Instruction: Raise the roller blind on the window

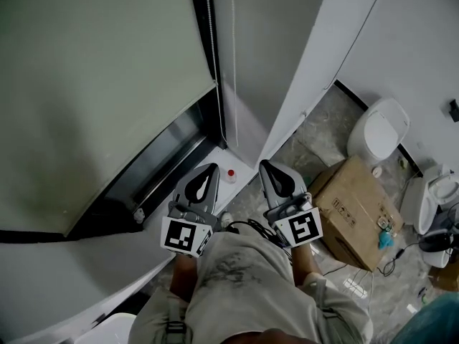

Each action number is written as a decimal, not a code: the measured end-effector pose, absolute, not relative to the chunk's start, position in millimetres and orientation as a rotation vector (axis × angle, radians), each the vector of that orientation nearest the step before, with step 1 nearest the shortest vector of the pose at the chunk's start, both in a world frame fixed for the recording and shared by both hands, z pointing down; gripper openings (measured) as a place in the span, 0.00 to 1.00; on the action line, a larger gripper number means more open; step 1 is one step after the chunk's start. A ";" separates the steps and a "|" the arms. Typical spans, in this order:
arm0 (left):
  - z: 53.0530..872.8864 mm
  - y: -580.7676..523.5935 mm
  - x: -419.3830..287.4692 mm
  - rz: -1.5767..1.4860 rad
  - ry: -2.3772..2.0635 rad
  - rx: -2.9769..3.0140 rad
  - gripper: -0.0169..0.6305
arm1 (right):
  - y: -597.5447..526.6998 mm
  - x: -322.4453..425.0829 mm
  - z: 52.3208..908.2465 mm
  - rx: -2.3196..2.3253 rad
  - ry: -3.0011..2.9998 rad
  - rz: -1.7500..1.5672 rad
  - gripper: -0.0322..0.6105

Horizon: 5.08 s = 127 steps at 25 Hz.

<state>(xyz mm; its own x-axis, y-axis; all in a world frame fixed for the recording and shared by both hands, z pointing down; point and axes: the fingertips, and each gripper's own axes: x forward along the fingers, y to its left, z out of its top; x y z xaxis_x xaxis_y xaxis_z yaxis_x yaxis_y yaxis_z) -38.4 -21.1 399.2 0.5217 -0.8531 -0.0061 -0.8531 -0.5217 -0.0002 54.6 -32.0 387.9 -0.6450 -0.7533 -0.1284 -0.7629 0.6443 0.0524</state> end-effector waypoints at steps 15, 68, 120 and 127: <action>400.1 -102.1 -57.0 -0.020 1.395 -2.801 0.03 | -97.9 27.6 389.7 -1.436 2.744 0.166 0.07; 426.0 -260.0 -0.7 -0.140 1.497 -2.737 0.04 | -143.1 54.6 389.3 -1.339 2.818 0.155 0.20; 446.7 -155.8 -6.4 -0.029 1.339 -2.958 0.04 | -162.3 -24.1 270.2 -0.955 2.815 0.443 0.07; 464.7 -150.1 -7.0 -0.070 1.358 -2.979 0.04 | -159.3 -23.8 293.6 -0.973 2.861 0.392 0.07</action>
<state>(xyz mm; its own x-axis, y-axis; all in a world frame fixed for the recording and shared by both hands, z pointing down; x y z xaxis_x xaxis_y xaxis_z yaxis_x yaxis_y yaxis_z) -7.0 -150.1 464.7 0.6567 -0.7483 0.0936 -0.7539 -0.6488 0.1028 -23.8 -159.3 293.6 -0.7922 -0.5860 -0.1702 -0.6102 0.7636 0.2111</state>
